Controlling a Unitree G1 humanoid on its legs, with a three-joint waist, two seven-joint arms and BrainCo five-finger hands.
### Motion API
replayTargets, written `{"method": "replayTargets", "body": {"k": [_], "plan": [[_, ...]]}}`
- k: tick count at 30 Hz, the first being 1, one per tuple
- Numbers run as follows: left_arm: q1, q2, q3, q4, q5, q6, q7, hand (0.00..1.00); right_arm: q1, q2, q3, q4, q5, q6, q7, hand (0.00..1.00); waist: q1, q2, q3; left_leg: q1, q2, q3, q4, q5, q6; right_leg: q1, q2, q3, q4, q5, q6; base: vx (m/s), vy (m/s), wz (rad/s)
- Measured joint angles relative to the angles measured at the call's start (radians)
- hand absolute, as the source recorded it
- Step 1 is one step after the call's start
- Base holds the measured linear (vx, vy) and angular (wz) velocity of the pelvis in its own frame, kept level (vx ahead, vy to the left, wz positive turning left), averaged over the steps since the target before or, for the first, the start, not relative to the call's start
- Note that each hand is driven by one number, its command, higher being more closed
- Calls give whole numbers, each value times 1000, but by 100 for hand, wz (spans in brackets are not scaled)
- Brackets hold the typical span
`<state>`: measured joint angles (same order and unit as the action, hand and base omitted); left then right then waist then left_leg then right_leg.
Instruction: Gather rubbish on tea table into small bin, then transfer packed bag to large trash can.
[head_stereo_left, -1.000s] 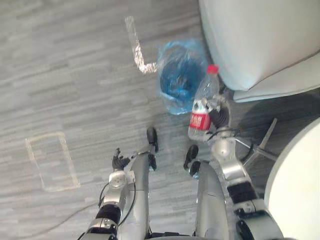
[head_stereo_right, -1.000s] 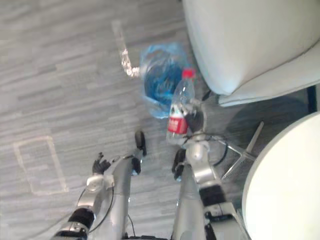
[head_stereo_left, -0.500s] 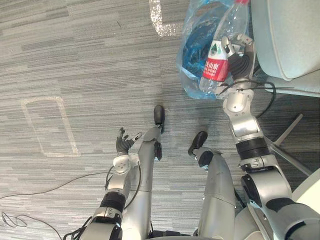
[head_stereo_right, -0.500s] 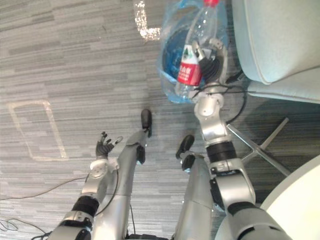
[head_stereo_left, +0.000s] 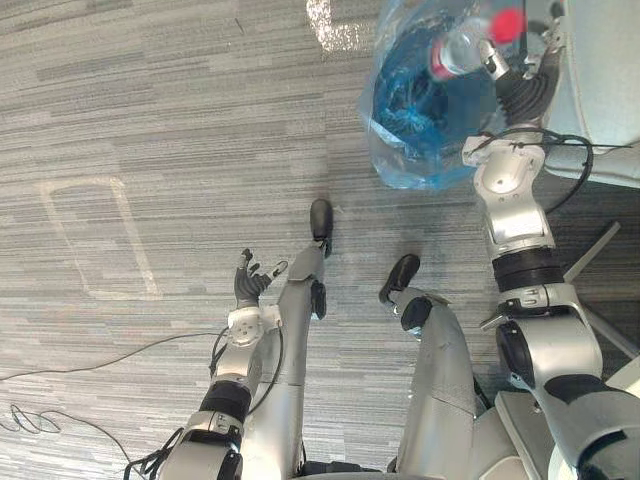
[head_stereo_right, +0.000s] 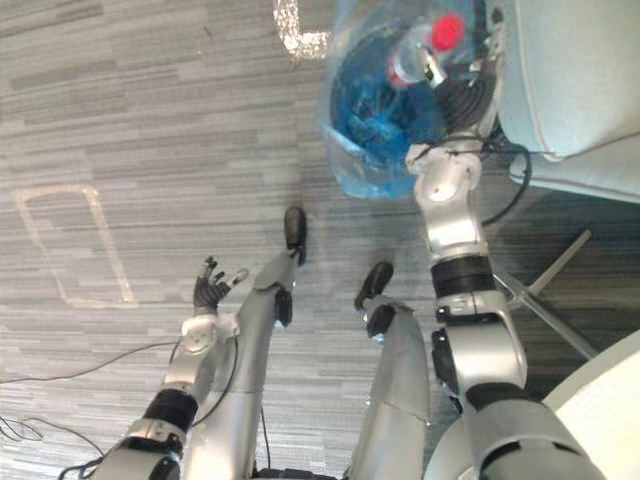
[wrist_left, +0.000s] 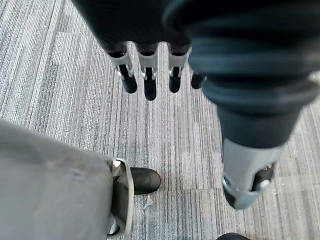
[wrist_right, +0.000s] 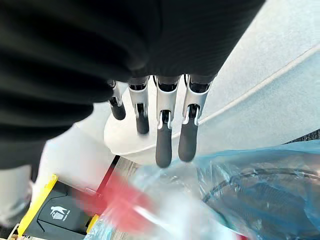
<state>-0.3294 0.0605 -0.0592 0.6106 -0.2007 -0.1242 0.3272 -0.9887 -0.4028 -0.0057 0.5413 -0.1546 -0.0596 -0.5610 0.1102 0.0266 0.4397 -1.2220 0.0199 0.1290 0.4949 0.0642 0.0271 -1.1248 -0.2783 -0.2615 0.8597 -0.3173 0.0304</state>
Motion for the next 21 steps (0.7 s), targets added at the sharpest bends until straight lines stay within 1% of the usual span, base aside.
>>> {"method": "replayTargets", "body": {"k": [2,3,5,8,14,18,21], "plan": [[0,1,0,0,0,0,0,0,4,0,9,-1,-2,0,0,0,-1,0,0,0,1,0,2,0,-1,0,0,1,3,0,-1,-69,21,-2],[0,2,0,0,0,0,0,0,14,0,16,-3,-4,0,0,0,-1,0,0,0,2,0,2,-4,-7,0,0,1,5,-1,-3,-65,20,-2],[-1,3,-1,0,1,0,0,0,39,0,28,-7,-28,0,0,0,-1,0,-1,0,5,1,0,-6,-8,0,2,1,5,1,-5,-61,19,-4],[-2,5,-1,0,1,1,0,0,102,0,59,-46,-113,1,6,0,-1,-1,-1,0,13,9,6,-8,-5,0,8,5,3,4,-10,-62,21,-9],[-3,19,-10,1,2,1,0,0,185,-6,100,-102,-247,8,20,0,-1,-2,-3,0,34,24,15,-11,1,-3,22,10,-8,11,-21,-67,11,-11],[-3,34,-24,4,2,0,0,0,207,-12,131,-102,-314,21,35,0,-1,-2,-3,0,42,40,14,-9,-2,-12,28,23,-10,15,-23,-56,-2,-9],[-6,42,-34,8,2,-2,0,0,202,-14,164,-83,-342,31,42,0,-2,-2,-3,-2,46,46,12,-9,-2,-18,30,28,-11,16,-24,-52,-1,-5]]}}
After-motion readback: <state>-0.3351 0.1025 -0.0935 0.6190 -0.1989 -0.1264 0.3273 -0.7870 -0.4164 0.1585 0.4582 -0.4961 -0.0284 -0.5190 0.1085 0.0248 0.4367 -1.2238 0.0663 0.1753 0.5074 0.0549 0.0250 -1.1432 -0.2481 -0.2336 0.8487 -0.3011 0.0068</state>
